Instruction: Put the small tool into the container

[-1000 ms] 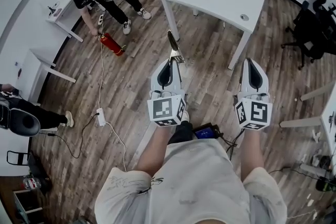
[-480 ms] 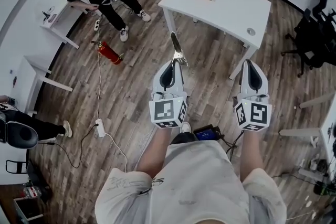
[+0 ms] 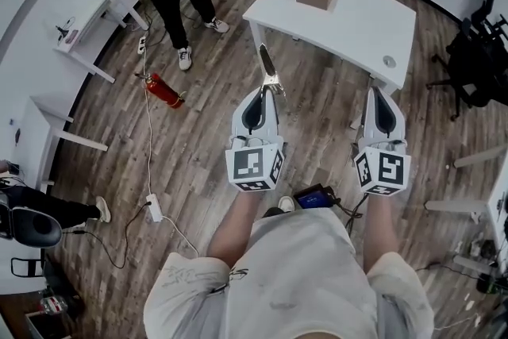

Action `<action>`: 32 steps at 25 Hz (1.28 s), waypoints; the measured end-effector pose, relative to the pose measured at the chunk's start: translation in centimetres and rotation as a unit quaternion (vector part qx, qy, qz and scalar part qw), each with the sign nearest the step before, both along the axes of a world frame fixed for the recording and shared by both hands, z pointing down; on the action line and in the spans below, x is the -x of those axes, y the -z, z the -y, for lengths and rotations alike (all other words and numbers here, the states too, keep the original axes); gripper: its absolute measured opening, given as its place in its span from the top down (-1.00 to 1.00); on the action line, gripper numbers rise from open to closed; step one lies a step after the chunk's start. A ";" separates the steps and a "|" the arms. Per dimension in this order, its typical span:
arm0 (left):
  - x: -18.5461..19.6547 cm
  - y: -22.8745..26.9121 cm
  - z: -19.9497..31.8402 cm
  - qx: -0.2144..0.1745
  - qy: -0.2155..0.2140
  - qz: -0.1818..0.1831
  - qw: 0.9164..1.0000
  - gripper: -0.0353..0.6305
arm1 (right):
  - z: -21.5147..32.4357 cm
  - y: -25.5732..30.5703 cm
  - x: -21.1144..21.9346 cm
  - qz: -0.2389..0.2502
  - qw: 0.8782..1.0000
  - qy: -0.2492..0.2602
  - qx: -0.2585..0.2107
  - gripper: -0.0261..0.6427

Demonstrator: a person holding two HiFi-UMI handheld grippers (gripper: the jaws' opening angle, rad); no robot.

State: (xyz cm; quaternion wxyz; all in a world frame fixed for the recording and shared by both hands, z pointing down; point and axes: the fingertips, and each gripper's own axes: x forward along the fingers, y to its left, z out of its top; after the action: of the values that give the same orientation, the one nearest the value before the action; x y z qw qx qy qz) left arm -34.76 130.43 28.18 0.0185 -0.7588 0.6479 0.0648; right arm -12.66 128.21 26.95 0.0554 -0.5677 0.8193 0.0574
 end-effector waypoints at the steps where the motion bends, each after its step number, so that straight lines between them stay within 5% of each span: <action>1: 0.9 0.2 1.5 0.000 -0.004 0.001 1.000 0.83 | 1.4 0.3 0.9 0.001 1.000 -0.003 -0.001 0.90; 10: 0.4 -0.8 17.8 -0.003 -0.025 0.003 1.000 0.83 | 16.5 -1.3 0.5 0.000 1.000 -0.019 0.002 0.90; 26: -19.0 -0.3 62.6 -0.003 -0.021 0.010 1.000 0.83 | 62.1 -1.1 -16.8 0.001 1.000 0.007 0.000 0.90; 32: -29.0 0.1 77.6 -0.001 -0.010 0.014 1.000 0.83 | 77.3 -1.1 -27.2 0.009 1.000 0.013 0.004 0.90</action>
State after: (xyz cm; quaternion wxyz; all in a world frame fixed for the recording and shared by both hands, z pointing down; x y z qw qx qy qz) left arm -5.81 52.85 28.04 0.0280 -0.7660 0.6399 0.0553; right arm 14.55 50.94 28.09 0.0610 -0.5579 0.8262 0.0485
